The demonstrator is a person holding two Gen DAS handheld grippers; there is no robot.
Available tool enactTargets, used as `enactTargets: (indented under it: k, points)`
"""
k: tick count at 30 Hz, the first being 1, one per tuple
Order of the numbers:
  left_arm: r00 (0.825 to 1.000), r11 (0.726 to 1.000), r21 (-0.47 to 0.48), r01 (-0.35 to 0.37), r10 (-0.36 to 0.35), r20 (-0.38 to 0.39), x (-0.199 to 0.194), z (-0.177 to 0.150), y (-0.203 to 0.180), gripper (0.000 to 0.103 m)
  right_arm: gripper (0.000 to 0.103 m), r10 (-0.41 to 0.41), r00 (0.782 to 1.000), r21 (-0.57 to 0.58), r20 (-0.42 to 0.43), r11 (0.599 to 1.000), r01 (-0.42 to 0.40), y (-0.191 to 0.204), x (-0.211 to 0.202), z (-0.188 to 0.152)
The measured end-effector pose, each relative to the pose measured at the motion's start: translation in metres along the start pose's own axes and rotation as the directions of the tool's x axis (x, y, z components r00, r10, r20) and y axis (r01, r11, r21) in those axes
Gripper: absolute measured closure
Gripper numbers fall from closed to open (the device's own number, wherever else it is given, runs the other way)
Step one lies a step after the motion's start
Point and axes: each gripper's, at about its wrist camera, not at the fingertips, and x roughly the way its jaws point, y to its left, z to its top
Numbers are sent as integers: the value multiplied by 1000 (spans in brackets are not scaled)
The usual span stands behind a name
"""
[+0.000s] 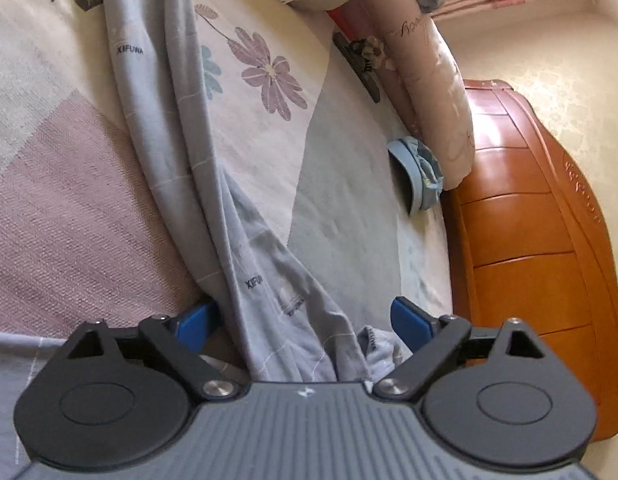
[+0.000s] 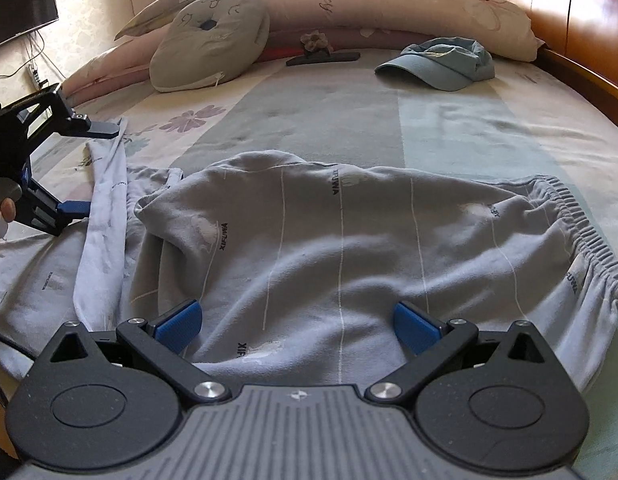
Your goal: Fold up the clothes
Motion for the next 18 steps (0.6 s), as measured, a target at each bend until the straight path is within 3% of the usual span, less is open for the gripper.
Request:
enactTargets:
  k: [11,18]
  points:
    - [998,999,41,36,-38,56,20,18,-1,10,0,-57,998,-3,27,998,57,8,3,-4]
    - [995,997,0,76,-76,71,21,23,6,10,0,-83,996,-15,22,996,83,13,5,-3]
